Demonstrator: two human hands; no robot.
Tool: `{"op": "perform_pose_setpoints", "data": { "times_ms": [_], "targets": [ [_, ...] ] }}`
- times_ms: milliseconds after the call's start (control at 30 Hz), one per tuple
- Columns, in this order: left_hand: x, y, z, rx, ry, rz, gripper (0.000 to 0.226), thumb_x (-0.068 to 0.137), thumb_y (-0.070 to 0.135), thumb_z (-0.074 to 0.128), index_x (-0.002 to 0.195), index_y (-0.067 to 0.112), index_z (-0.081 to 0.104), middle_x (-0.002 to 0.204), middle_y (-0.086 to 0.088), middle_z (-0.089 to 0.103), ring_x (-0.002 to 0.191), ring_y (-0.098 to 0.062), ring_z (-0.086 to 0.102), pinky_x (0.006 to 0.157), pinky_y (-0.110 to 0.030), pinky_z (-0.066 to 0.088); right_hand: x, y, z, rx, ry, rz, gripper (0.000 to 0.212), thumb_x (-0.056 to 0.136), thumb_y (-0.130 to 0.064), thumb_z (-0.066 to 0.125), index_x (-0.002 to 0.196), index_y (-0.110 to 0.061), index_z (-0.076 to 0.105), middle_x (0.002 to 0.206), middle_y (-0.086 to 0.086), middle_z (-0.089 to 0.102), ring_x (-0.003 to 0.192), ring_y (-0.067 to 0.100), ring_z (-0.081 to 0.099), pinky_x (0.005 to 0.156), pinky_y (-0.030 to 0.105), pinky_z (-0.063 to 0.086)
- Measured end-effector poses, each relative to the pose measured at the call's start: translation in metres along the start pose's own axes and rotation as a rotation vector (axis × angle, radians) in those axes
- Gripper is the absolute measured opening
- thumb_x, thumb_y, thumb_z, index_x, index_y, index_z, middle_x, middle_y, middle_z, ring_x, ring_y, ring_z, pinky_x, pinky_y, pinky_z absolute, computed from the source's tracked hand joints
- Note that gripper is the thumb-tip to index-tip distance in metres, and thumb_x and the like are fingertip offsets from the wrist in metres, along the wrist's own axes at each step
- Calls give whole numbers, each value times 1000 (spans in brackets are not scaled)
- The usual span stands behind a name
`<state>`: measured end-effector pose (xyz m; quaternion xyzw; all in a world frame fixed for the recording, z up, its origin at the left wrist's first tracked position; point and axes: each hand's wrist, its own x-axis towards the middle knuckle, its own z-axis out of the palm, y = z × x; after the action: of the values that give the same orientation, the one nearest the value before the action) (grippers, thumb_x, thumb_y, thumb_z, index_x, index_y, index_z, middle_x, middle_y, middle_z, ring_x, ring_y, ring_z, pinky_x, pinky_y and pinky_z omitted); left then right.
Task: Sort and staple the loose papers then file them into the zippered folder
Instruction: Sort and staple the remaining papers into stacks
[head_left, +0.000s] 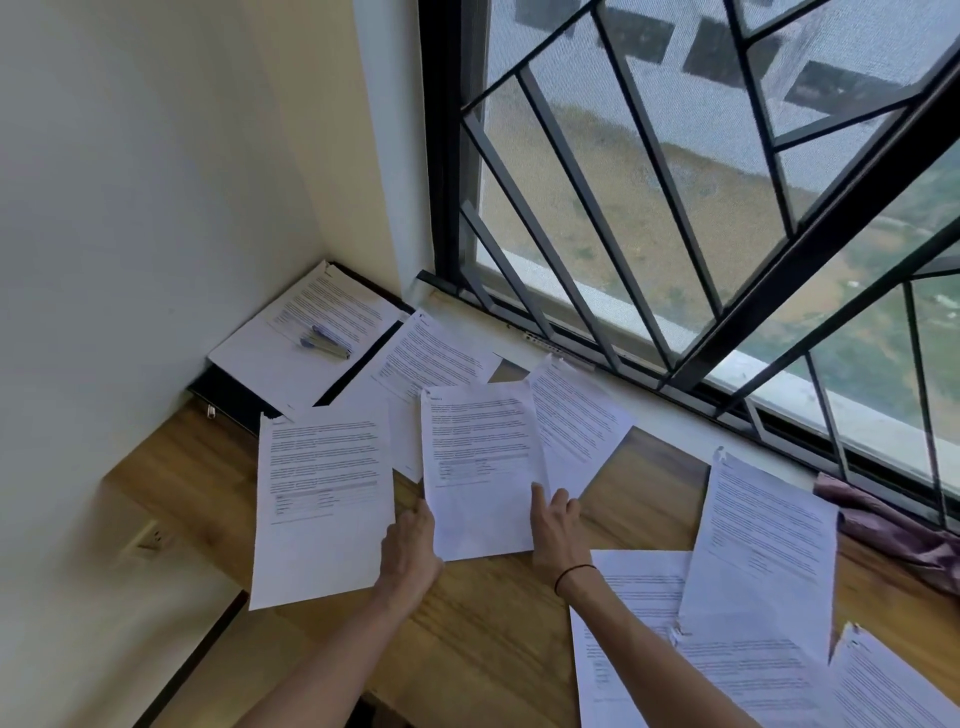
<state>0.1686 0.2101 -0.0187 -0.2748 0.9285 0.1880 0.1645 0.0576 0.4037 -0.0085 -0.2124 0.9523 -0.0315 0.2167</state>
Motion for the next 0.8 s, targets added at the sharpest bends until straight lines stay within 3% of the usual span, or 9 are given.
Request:
{"op": "perform_pose_setpoints", "data": {
  "times_ms": [400,567,667,733,800],
  "targets": [
    [3,-5,5,-62,34,27,67,82,25,83,138,20,46,119,-4,61,103,-23,63,83,-30,56,7,5,8,32,14,33,81,84,-10,71,150,-15,24,129,17,41,113,32,46,92,40,55],
    [11,-21,17,-148,14,89,50,80,51,78,115,34,47,96,10,59,83,-12,64,69,-32,61,11,7,11,51,8,36,83,84,-14,74,150,-17,23,130,16,41,116,33,45,93,42,54],
    [10,-23,12,-234,15,139,58,71,69,78,112,38,51,93,15,61,79,-7,64,64,-23,57,12,7,13,51,5,39,86,84,-16,75,150,-18,20,132,17,40,117,33,44,94,42,55],
    [10,-25,13,-250,16,157,58,70,71,78,111,38,54,93,16,62,78,-6,64,64,-22,58,11,8,12,60,7,31,86,83,-13,75,150,-17,21,131,17,40,117,34,44,93,43,55],
    [11,-26,15,-213,19,158,47,74,60,80,106,35,56,92,14,64,76,-6,64,64,-25,60,11,9,12,67,13,22,86,82,-12,75,149,-17,21,129,16,41,115,34,44,92,43,55]
  ]
}}
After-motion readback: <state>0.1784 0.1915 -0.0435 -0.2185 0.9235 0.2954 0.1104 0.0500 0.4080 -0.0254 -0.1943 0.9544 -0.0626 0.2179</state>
